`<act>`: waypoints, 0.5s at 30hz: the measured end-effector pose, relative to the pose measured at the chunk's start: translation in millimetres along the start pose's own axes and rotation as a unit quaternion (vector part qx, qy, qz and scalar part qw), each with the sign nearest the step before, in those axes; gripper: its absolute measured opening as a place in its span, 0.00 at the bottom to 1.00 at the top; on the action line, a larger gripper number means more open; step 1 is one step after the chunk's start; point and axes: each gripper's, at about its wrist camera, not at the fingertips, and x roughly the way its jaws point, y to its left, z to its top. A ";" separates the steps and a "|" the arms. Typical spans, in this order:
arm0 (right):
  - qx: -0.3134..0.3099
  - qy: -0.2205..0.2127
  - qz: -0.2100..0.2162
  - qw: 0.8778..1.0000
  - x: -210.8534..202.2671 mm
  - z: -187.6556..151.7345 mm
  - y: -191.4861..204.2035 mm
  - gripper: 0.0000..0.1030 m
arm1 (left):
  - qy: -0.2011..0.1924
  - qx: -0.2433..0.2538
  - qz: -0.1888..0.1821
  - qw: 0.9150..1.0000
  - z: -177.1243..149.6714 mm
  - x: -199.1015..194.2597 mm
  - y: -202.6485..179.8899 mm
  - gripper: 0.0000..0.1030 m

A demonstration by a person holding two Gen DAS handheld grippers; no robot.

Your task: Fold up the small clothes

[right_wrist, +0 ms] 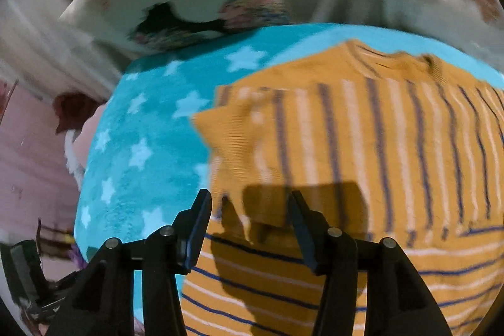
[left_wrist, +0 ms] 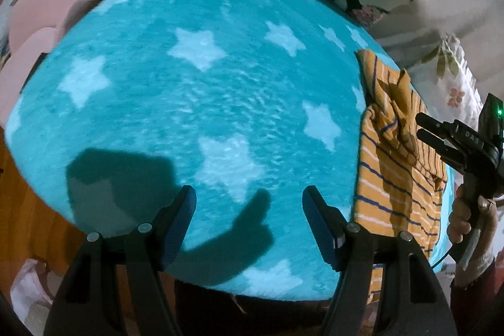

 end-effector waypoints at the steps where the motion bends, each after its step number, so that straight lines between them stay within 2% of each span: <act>1: 0.006 0.000 -0.002 1.000 -1.7 -1.6 -3.7 0.54 | 0.003 0.004 -0.002 1.000 1.5 2.3 -2.0 0.67; 2: 0.011 0.000 -0.008 1.000 -2.3 -2.3 -6.3 0.53 | 0.006 0.009 -0.003 1.000 3.0 4.4 -4.8 0.67; 4: 0.008 0.003 -0.026 1.000 -0.9 -3.2 -6.5 0.43 | 0.007 0.019 -0.004 1.000 5.1 5.6 -8.6 0.67; 5: 0.007 0.007 -0.038 0.999 2.5 -2.4 -5.5 0.29 | 0.006 0.023 -0.003 1.000 5.9 5.8 -10.2 0.67; 6: 0.005 0.012 -0.050 0.999 7.1 -2.1 -3.9 0.21 | 0.005 0.029 -0.002 1.000 6.5 5.7 -12.1 0.67; 12: -0.005 0.015 -0.082 0.997 39.8 10.7 15.2 0.18 | 0.017 0.030 0.004 0.999 8.0 12.2 -11.6 0.67; 15: -0.041 0.010 -0.128 0.991 51.7 18.5 35.1 0.18 | 0.025 0.034 0.003 0.999 9.9 19.0 -14.2 0.67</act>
